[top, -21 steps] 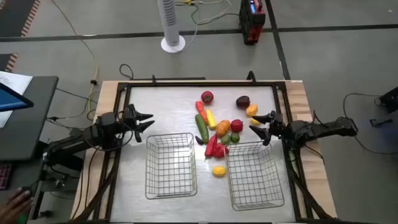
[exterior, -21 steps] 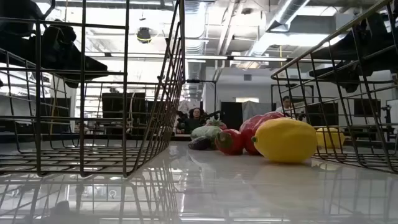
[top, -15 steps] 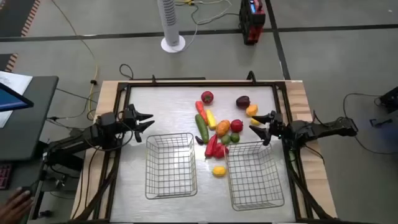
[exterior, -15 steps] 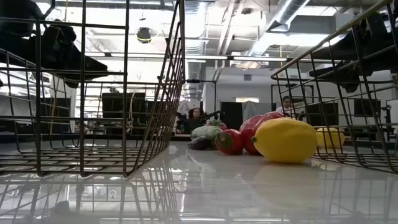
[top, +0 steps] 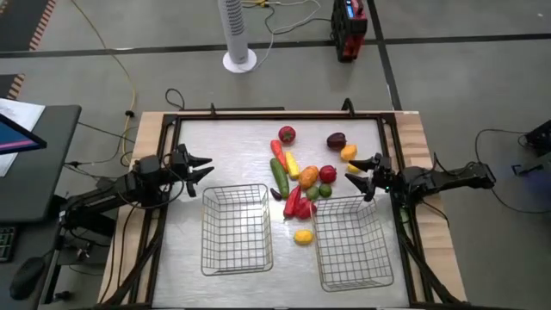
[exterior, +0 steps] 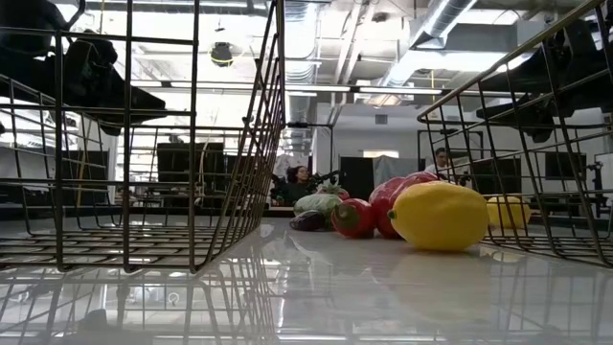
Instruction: Sort produce into baskets
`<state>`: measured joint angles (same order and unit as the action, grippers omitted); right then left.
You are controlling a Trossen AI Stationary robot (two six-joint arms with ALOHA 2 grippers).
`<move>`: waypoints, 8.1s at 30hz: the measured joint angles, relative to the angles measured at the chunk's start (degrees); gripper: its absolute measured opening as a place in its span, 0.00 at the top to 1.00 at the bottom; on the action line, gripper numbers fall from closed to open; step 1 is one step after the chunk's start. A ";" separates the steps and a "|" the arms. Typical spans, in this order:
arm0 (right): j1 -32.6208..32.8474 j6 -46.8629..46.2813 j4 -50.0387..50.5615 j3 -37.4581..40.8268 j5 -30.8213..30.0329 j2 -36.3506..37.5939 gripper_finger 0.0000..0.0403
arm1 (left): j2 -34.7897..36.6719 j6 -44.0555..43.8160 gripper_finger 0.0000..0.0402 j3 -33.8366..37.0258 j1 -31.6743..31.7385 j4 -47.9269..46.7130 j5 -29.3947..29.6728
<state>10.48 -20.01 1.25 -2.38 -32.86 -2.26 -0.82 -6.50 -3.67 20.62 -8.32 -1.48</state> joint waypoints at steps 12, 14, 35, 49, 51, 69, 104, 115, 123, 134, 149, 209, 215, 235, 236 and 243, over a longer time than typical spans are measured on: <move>0.01 0.02 0.01 0.00 0.01 -0.02 0.19 | 0.00 0.00 0.67 -0.01 -0.02 -0.02 -0.01; 0.00 0.02 0.00 0.01 0.01 -0.01 0.19 | 0.00 0.00 0.67 0.00 0.00 0.00 0.01; 0.01 0.00 0.01 0.00 0.00 -0.02 0.19 | 0.01 0.01 0.67 -0.02 -0.01 -0.02 -0.02; 0.01 0.00 0.00 0.00 0.01 -0.01 0.19 | 0.02 0.00 0.67 0.00 -0.02 -0.02 0.00; 0.00 0.00 0.01 0.01 0.00 -0.01 0.19 | 0.00 0.00 0.67 -0.02 -0.01 -0.01 -0.01; 0.00 0.01 0.01 0.00 0.01 -0.01 0.19 | 0.02 -0.78 0.67 0.07 -0.02 0.62 -0.12; -13.87 0.44 12.19 -8.76 2.63 -5.55 0.19 | 0.02 -16.70 0.67 0.03 -0.02 29.09 -1.81; -27.91 0.35 21.56 -18.91 17.95 -29.21 0.19 | 0.02 -17.25 0.67 0.02 -0.02 41.98 4.81; -33.04 -2.33 23.82 -27.24 18.07 -46.08 0.19 | 0.02 -8.52 0.67 0.01 -0.02 47.91 12.28; -35.35 4.96 33.21 -48.28 21.82 -64.47 0.19 | -2.67 -2.86 0.67 -8.53 0.00 31.34 12.15; -25.96 6.93 39.05 -72.93 25.34 -93.58 0.19 | -10.12 -9.29 0.67 -14.20 -0.04 16.67 -0.83; -23.50 9.97 70.11 -104.65 20.88 -115.53 0.61 | -9.53 -11.24 0.67 -14.20 -0.11 8.80 -1.33; -17.12 7.66 76.15 -108.17 20.98 -110.94 0.61 | -9.53 -11.34 0.67 -14.20 -0.13 8.66 -1.46; 13.43 -26.77 88.85 -102.66 22.92 -95.89 0.60 | -9.51 -12.72 0.67 -14.18 -0.17 12.70 -4.28; 14.12 -28.33 88.71 -100.61 23.38 -94.96 0.60 | -9.51 -12.68 0.67 -14.18 -0.15 12.68 -4.28; 15.47 -35.44 83.63 -84.29 25.33 -88.32 0.59 | -9.53 -12.24 0.67 -14.18 -0.17 12.79 -4.26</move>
<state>25.96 -55.45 84.88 -86.67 -7.53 -90.59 -10.35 -18.74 -17.85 20.45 4.47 -5.74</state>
